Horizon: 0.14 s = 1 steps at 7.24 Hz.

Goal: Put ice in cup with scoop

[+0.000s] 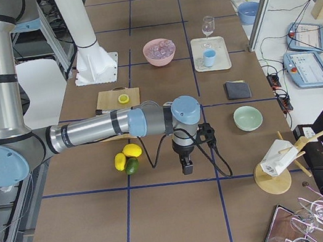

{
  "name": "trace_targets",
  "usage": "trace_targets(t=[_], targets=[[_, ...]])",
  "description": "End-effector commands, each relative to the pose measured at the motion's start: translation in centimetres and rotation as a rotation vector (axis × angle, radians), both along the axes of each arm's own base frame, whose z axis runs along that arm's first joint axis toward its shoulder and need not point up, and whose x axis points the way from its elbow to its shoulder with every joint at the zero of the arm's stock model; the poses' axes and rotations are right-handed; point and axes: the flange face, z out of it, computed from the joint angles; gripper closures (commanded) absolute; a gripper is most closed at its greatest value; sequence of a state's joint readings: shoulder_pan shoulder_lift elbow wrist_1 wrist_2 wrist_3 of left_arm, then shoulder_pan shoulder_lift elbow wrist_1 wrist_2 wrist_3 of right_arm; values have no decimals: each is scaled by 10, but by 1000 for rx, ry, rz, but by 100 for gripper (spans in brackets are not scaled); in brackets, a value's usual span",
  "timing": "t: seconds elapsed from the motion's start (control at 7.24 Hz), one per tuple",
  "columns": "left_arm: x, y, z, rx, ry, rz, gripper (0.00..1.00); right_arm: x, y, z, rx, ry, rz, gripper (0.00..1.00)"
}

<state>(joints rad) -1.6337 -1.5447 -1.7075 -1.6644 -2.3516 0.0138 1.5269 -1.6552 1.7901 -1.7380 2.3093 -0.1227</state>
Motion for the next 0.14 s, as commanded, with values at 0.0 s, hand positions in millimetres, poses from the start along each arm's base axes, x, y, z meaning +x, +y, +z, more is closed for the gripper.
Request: trace_targets(t=[0.0], targets=[[0, 0, 0, 0, 0, 0, 0, 0, 0, 0, 1, -1, -1, 0]])
